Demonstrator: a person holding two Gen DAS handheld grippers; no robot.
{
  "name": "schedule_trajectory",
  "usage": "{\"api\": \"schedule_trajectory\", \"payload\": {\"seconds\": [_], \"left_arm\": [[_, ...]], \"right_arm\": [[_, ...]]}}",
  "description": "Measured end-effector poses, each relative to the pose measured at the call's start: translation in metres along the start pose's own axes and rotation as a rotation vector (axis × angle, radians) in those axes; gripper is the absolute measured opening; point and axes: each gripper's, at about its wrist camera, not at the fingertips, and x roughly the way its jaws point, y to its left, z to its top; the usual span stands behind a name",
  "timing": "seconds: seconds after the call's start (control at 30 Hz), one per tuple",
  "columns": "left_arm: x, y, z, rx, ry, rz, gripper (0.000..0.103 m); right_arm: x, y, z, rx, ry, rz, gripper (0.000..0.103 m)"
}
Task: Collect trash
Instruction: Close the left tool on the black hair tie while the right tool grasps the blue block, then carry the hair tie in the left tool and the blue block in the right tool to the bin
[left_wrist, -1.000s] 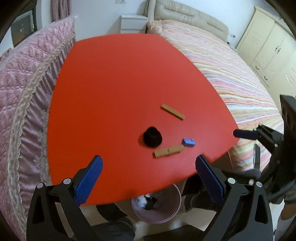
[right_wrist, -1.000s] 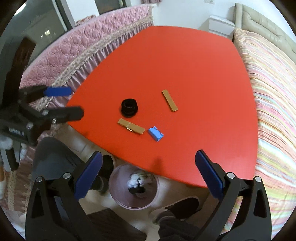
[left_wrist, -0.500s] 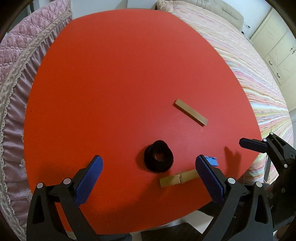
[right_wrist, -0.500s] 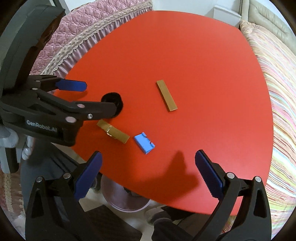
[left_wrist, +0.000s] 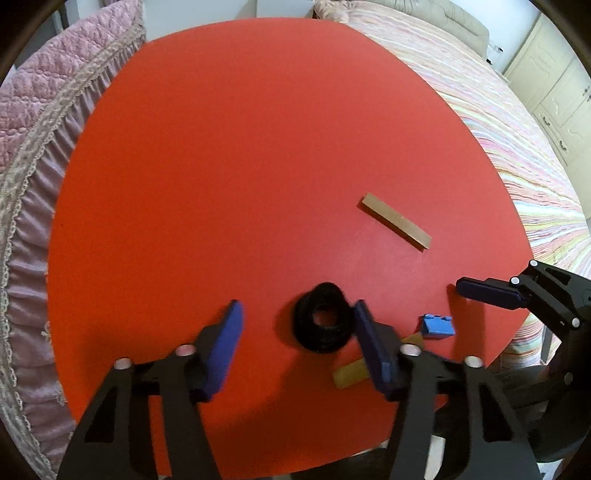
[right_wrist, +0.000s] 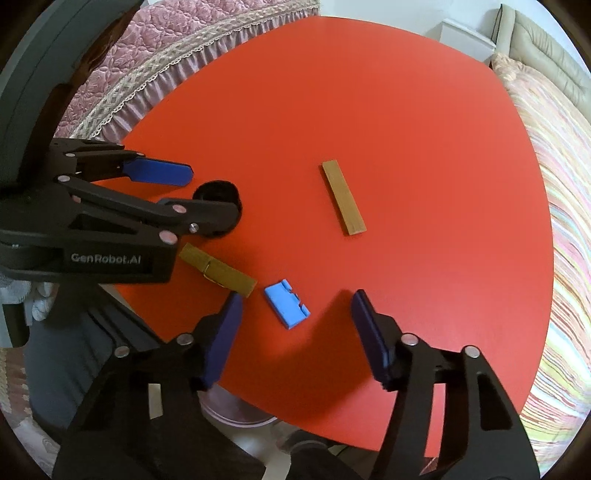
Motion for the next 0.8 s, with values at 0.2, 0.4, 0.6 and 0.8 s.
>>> {"api": "schedule_trajectory", "payload": {"seconds": [0.2, 0.4, 0.6, 0.8], "left_arm": [[-0.006, 0.012, -0.007, 0.002, -0.014, -0.004, 0.028], [-0.005, 0.008, -0.005, 0.011, -0.035, -0.016, 0.024], [-0.008, 0.013, -0.015, 0.026, -0.059, -0.016, 0.024], [-0.026, 0.013, -0.025, 0.039, -0.106, 0.0, 0.024]], "right_arm": [[0.001, 0.005, -0.001, -0.028, -0.003, -0.042, 0.03], [-0.001, 0.007, -0.005, -0.03, -0.004, -0.052, 0.015], [-0.005, 0.006, -0.009, 0.002, -0.019, -0.051, 0.014], [-0.023, 0.004, -0.016, 0.036, -0.058, -0.043, 0.014]]}}
